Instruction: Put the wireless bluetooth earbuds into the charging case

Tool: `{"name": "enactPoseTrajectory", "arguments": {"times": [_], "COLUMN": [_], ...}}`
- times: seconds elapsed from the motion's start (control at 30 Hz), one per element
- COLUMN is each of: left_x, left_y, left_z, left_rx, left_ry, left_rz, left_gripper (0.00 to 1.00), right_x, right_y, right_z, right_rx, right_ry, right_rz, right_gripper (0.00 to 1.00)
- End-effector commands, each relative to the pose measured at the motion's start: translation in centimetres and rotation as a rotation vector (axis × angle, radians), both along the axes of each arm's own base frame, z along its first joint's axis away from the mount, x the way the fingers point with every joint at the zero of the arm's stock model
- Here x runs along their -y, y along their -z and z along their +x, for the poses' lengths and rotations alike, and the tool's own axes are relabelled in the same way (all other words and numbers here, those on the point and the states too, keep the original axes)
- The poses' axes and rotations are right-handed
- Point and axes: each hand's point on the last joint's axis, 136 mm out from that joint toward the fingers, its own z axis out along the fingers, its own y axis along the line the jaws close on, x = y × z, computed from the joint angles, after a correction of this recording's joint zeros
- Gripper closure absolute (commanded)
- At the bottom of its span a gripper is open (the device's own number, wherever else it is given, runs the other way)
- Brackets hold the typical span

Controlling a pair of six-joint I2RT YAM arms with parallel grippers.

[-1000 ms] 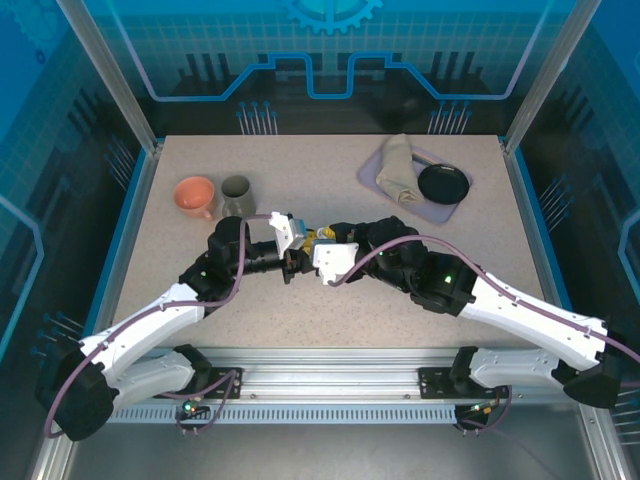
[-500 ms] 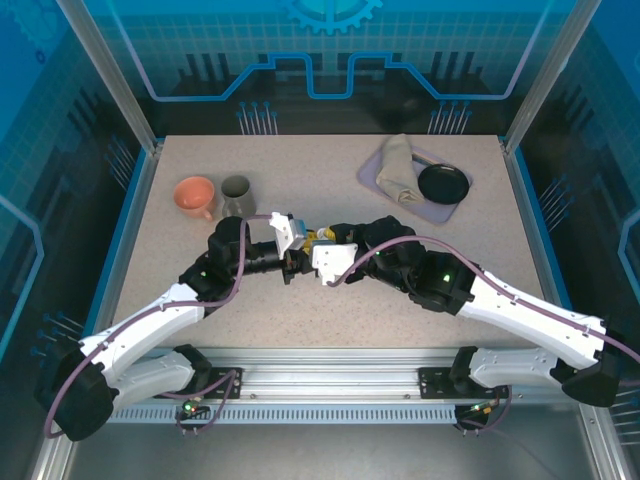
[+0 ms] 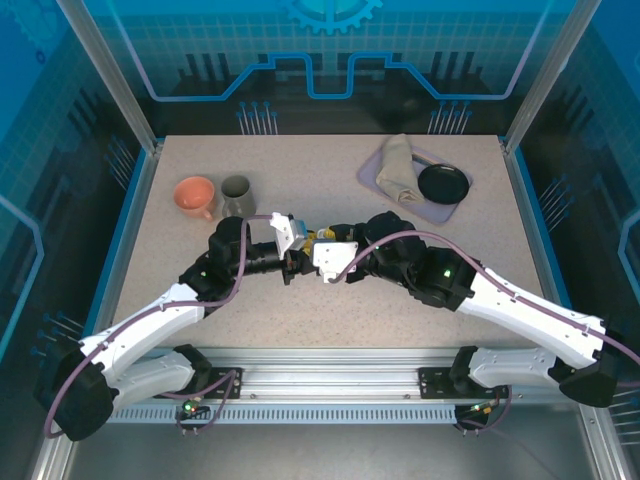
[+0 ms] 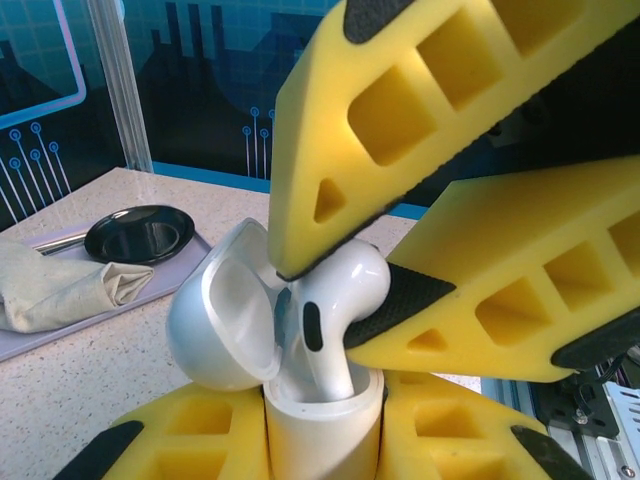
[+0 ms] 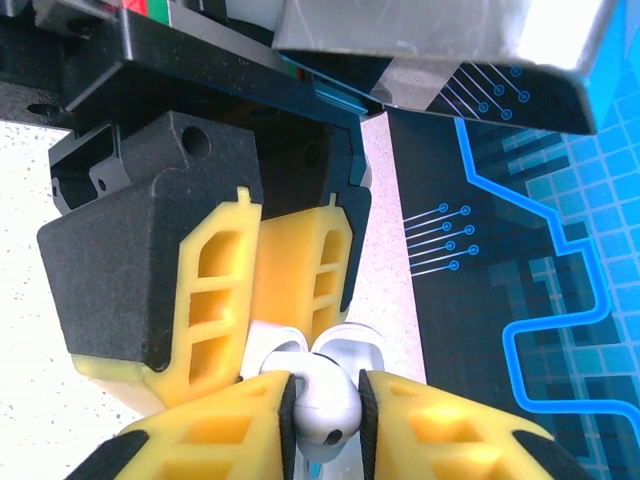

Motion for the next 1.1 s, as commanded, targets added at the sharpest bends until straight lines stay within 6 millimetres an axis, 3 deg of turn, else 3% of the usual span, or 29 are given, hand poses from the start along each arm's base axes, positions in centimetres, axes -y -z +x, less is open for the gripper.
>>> {"name": "enactPoseTrajectory", "arguments": {"times": [0.0,0.57,1.07], "left_x": [0.2,0.1,0.0], "left_y": [-2.5,-2.3,-2.4], "left_z": [-0.7,-0.7,-0.6], "left_rx": [0.084,0.085,0.099], "left_ry": [0.028,0.025,0.014], "left_rz": [-0.039,-0.036,-0.044], "left_gripper": [1.00,1.00,1.00], "right_x": [-0.1,0.1,2.2], "right_y": [0.0,-0.4,-4.4], "right_z": [-0.1,-0.2,-1.3], "right_rx": [-0.041,-0.071,-0.131], "right_ry": [-0.007,-0.010,-0.028], "right_rz": [0.003,0.035,0.233], "right_gripper": [0.72,0.68,0.60]}}
